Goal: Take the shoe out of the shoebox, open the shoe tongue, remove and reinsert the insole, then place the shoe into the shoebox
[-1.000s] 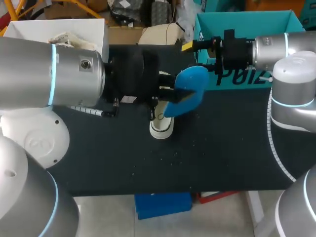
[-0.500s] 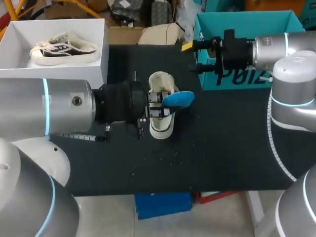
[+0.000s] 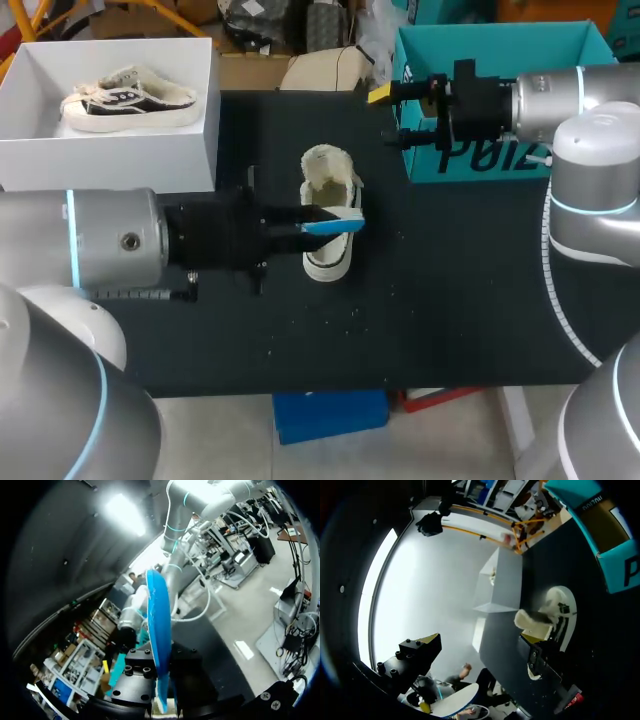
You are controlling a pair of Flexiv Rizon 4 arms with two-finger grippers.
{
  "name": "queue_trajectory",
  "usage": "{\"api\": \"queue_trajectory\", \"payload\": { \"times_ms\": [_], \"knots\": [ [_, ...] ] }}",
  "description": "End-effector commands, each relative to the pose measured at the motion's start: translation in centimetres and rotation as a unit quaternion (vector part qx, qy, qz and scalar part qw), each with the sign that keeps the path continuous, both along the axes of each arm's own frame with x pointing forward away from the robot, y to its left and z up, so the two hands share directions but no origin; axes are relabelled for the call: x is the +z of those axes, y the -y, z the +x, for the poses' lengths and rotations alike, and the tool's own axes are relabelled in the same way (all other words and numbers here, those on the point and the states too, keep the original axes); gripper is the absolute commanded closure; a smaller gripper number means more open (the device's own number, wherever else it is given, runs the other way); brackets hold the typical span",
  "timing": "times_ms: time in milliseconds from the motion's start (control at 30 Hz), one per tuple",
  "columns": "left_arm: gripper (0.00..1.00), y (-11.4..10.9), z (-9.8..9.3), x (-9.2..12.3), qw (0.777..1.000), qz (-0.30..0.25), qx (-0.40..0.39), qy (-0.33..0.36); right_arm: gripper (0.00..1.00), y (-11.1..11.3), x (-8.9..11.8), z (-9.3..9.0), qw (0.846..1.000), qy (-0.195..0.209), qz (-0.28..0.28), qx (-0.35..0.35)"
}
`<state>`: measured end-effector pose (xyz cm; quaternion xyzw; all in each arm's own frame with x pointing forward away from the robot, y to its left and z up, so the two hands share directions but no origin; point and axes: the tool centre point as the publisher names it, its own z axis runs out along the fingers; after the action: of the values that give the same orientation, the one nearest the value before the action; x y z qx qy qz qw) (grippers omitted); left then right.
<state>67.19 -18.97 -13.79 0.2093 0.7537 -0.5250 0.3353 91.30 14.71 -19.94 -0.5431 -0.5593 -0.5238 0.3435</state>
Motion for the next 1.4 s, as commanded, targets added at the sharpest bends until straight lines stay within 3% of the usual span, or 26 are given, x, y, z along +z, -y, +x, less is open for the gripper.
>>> {"api": "queue_trajectory", "payload": {
  "times_ms": [33,833,1033,1400],
  "knots": [
    [1.00,-2.0,-1.0,-0.9,0.997,-0.062,-0.036,0.034,0.00,-0.2,-0.1,0.0,1.000,0.001,0.000,-0.002],
    [1.00,-2.2,-1.1,-1.2,0.997,-0.056,-0.036,0.045,0.00,-0.2,-0.1,0.0,1.000,0.001,0.000,-0.002],
    [1.00,0.9,-3.0,-1.4,0.977,-0.070,-0.098,0.175,0.00,-0.2,-0.1,0.0,1.000,0.001,0.000,-0.002],
    [1.00,0.1,-3.4,-4.0,0.955,-0.067,-0.126,0.258,0.00,-0.2,-0.1,0.0,1.000,0.001,0.000,-0.002]
  ]
}}
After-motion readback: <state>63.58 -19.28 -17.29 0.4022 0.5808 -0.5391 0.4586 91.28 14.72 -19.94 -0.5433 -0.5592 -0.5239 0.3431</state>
